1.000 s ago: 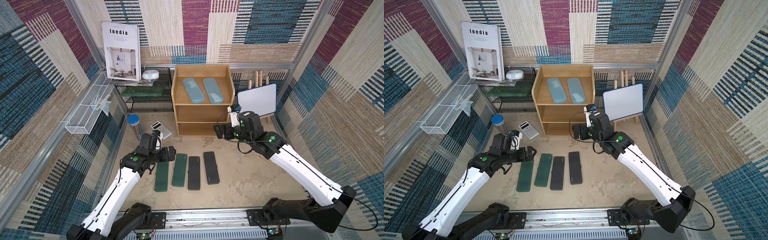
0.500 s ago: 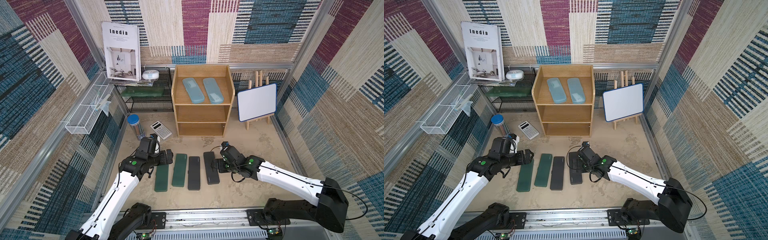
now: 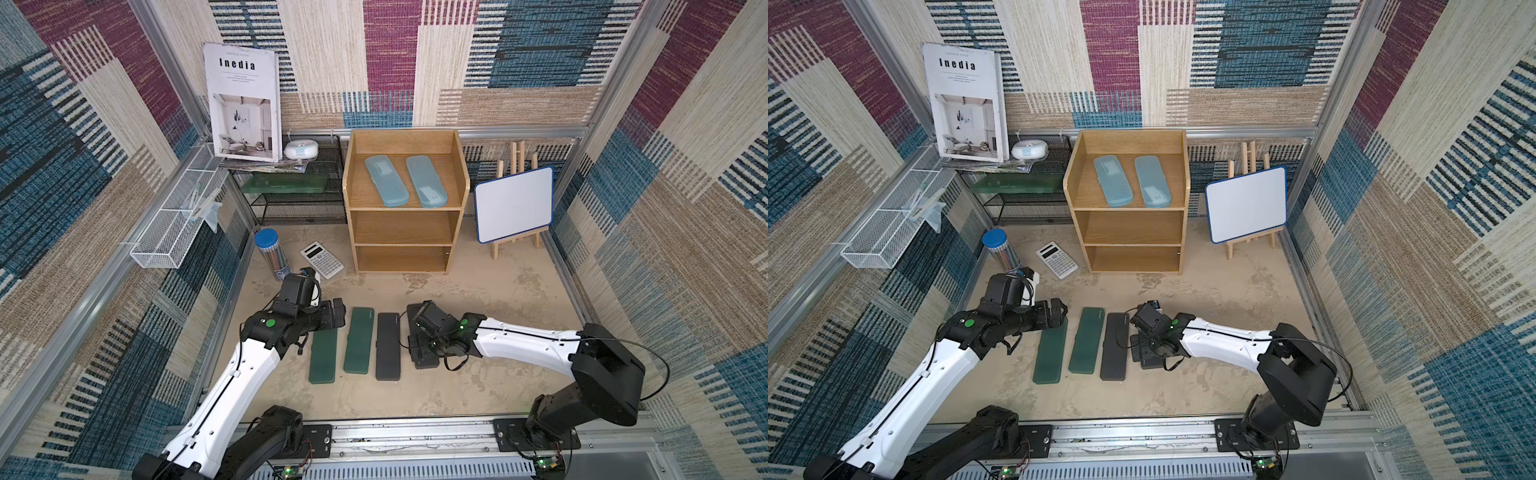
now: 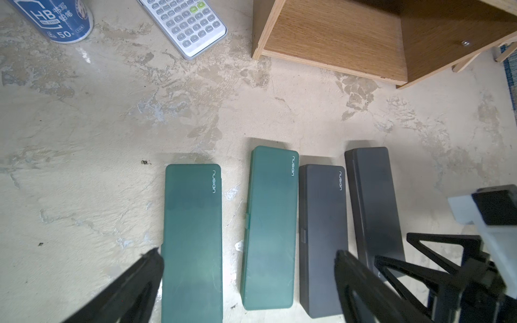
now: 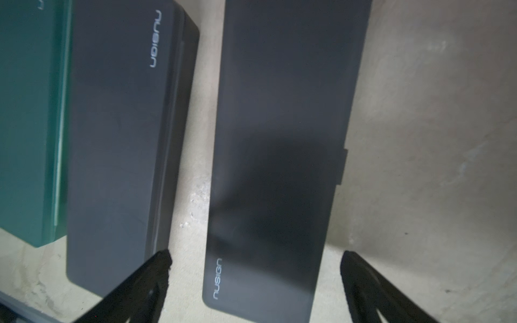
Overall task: Place the pencil cases on the shelf according to color
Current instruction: Pick up the pencil case from the center of the board.
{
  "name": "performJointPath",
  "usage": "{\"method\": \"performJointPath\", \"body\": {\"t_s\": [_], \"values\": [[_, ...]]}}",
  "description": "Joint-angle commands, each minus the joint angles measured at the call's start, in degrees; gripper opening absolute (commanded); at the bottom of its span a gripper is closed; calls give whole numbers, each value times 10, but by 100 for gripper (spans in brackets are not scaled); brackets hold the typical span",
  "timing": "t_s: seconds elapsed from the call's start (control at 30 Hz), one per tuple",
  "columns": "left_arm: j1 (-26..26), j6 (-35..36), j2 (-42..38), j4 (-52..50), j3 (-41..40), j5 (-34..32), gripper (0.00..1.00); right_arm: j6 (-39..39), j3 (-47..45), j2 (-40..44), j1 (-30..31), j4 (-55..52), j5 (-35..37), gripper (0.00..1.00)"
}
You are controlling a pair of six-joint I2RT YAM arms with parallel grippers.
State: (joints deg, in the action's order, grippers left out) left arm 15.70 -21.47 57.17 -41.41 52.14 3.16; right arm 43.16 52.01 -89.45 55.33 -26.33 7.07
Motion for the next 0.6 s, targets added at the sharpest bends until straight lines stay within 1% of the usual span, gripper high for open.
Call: {"method": "performJointPath", "body": {"t_s": [0.0,0.1,0.27,0.3,0.47,0.57], "values": [[0,0,2,-4,3,4,100,6,13,-23,6,-37,17,99],[0,0,3,-4,3,5,100,15,16,-31,6,-59,38,99],[0,-1,-1,-4,3,7,100,26,4,-15,6,-94,75,99],[0,-1,-1,-4,3,8,100,21,0,-8,6,-93,74,99],[0,-2,-3,-4,2,11,100,2,-33,34,6,-32,18,99],[0,-3,-6,-4,2,9,100,13,-42,46,6,-28,19,99]]}}
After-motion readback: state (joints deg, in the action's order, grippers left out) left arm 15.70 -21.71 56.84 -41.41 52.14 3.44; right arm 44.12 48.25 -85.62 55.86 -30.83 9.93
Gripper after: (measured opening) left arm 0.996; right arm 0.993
